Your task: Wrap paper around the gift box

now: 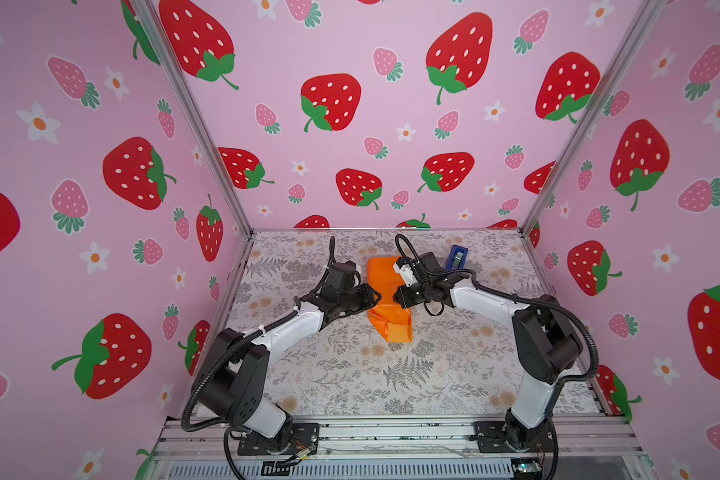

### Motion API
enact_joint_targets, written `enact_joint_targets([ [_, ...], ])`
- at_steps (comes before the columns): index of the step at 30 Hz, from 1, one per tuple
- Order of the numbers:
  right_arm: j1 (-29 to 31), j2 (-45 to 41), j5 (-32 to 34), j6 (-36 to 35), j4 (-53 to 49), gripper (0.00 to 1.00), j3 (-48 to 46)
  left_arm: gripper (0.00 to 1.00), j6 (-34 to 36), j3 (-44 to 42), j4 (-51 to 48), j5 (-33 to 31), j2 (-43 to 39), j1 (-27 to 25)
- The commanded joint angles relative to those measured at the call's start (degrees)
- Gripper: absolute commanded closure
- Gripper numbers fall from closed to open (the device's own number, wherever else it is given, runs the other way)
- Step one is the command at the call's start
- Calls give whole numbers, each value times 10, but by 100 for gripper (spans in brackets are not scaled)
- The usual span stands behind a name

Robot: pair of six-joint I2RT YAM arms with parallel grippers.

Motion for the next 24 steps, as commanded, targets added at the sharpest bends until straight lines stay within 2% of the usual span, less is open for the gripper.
enact_joint_targets([
  [1, 2, -16, -33, -1, -19, 87, 9, 71, 29, 44, -46, 46, 38, 1],
  [4, 2, -12, -69, -1, -15, 88, 11, 75, 36, 62, -48, 55, 61, 2],
  [6, 1, -6, -68, -2, -18, 87, 9, 77, 42, 73, -55, 55, 75, 2],
  [15, -8, -2, 5, 1, -53, 90, -5, 83, 53, 57, -78, 65, 112, 28],
  [24, -10, -26, 35, 0, -85, 91, -6, 84, 47, 47, -74, 70, 112, 40],
])
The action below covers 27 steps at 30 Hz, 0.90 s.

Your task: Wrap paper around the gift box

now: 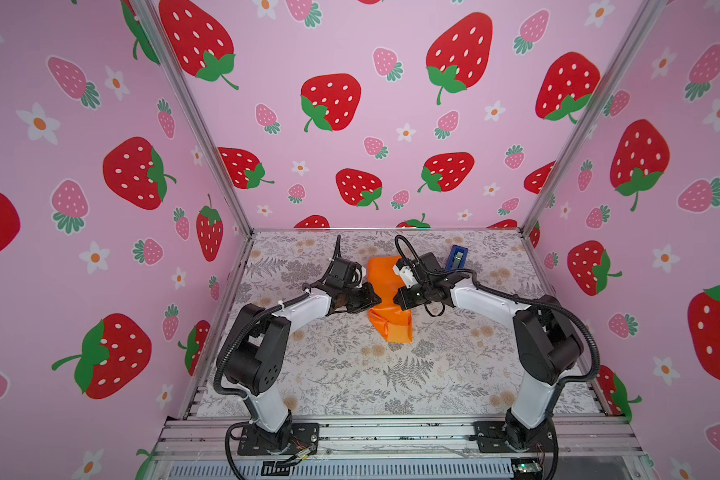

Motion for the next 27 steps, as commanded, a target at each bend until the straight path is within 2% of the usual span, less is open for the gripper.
enact_joint_targets([
  [1, -6, -25, 37, -2, -61, 91, -11, 84, 5, -5, -35, -9, 11, 4],
  [9, -16, -45, 49, -23, -92, 91, -38, 84, 7, -3, -40, -9, 16, 7],
  [18, -17, -113, 76, -2, -78, 90, -48, 84, 11, 15, -54, -5, -9, 4],
  [22, -13, -138, 65, 12, -59, 77, -74, 84, 18, 37, -73, -4, -25, -5],
  [27, 13, -144, 110, 19, -47, 37, -109, 84, 36, 73, -104, -6, -8, -11],
])
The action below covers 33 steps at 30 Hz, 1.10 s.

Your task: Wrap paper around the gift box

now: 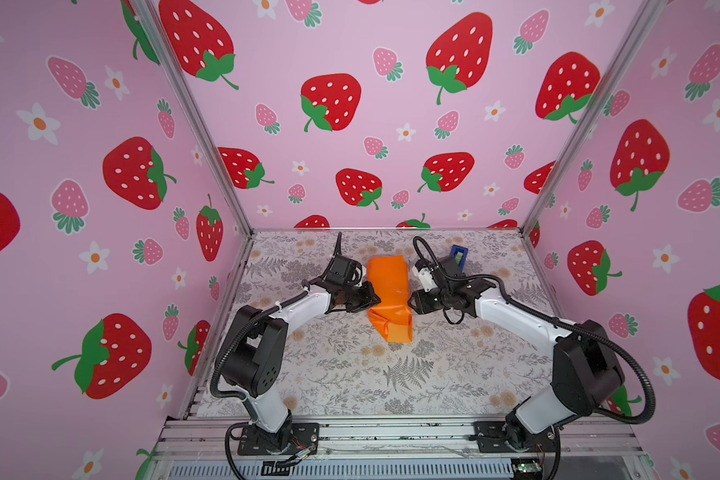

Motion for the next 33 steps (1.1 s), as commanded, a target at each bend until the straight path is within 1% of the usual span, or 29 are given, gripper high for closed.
enact_joint_targets([
  [1, 19, -2, 37, 3, 6, 30, -25, 84, 22, 40, -39, -6, 7, -4],
  [4, 48, 10, 75, -3, 15, 15, -33, 84, 29, 44, -46, -8, 24, -4],
  [9, 84, 47, 148, -6, 66, 1, -37, 84, 35, 44, -51, -10, 49, -3],
  [12, 100, 67, 185, -8, 93, 0, -39, 85, 37, 41, -51, -10, 57, -3],
  [15, 111, 79, 204, -12, 116, 0, -39, 85, 38, 38, -50, -7, 66, -1],
  [18, 120, 94, 242, -12, 124, 0, -35, 85, 38, 34, -48, -5, 72, 0],
  [25, 121, 123, 287, -8, 140, 0, -30, 86, 34, 28, -43, -5, 73, 4],
  [30, 119, 111, 337, 17, 139, 0, -40, 86, 37, 27, -46, -5, 75, 6],
  [33, 113, 103, 336, 24, 138, 5, -46, 86, 39, 27, -46, -5, 77, 8],
])
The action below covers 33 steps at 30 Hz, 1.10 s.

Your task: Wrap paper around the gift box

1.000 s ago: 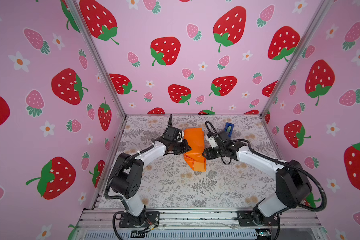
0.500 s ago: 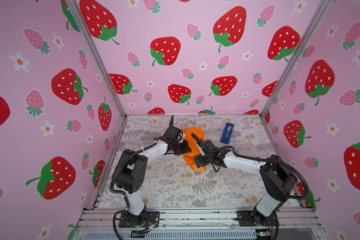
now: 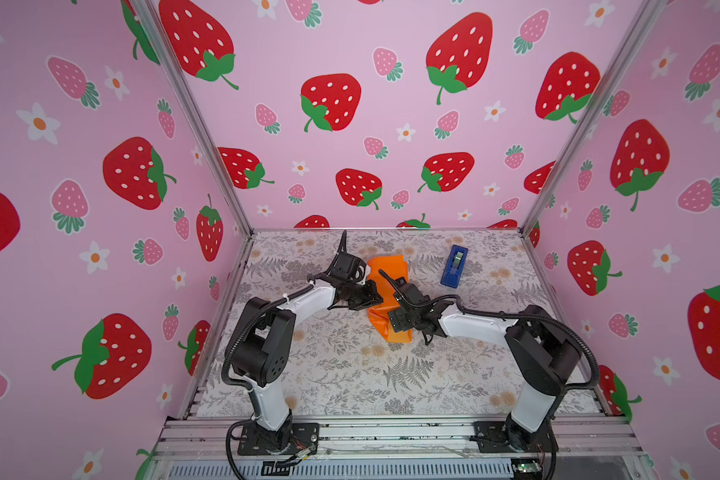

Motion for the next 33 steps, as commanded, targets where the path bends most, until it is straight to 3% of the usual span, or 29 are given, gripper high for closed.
enact_joint_targets([
  [1, -7, -17, 28, 22, -3, 6, -12, 86, 11, -8, -30, -26, 26, 4],
  [10, -18, -65, -71, 35, -24, 14, -37, 86, 18, -5, -37, -25, 18, 4],
  [15, -43, -78, -74, 52, -14, 26, -56, 86, 25, 2, -45, -27, 19, 5],
  [26, -57, -17, -101, 55, 2, 44, -27, 87, 25, 2, -47, -27, 18, 5],
  [33, -57, -17, -144, 89, 24, 65, -40, 87, 22, 2, -45, -27, 18, 4],
])
